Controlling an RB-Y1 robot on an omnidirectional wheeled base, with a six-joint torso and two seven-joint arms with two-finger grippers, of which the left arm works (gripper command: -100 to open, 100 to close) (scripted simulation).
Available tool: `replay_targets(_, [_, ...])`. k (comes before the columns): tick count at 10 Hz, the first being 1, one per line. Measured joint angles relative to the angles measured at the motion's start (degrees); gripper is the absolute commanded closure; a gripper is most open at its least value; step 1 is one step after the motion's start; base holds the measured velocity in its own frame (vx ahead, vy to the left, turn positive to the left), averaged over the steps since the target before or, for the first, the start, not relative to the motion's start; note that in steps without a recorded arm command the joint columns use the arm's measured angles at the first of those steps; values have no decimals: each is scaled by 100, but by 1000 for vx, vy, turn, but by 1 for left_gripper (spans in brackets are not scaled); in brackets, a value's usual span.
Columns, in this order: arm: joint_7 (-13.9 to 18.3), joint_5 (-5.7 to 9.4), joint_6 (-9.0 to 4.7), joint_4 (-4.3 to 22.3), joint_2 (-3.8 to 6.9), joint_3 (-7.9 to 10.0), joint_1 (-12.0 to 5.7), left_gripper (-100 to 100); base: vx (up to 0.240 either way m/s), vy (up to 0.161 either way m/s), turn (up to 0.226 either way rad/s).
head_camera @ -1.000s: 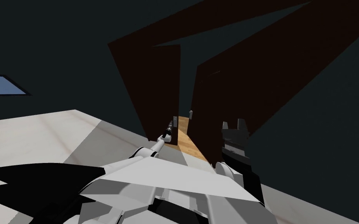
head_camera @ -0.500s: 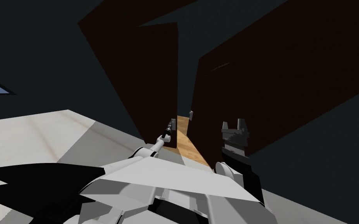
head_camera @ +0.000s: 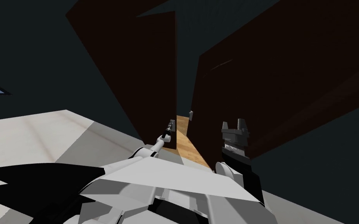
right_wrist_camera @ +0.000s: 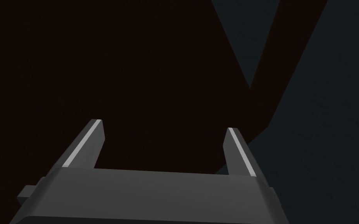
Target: Push the door open
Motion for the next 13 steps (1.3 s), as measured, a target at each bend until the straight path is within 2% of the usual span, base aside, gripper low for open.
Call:
replay_targets(3, [-2, -1, 12, 17, -7, -4, 22, 100, 14, 7, -40])
replay_targets(4, [-25, 34, -72, 199, 25, 69, -43, 100, 60, 18, -63])
replay_targets(7, [-223, 102, -81, 116, 7, 272, -15, 100, 81, 18, -75])
replay_targets(8, [-294, 132, -120, 184, 4, 356, -76, 100, 101, 19, -77])
replay_targets(9, [-358, 159, -226, 304, 8, 433, -140, 100, 66, 11, -25])
replay_targets(10, [-396, 170, -257, 281, 5, 469, -144, 100, 24, -1, -4])
replay_targets(11, [-406, 167, -193, 119, 5, 466, -79, 100, 52, 19, -102])
replay_targets(13, [-569, 243, -265, 212, 3, 678, -106, 100, 82, 40, -101])
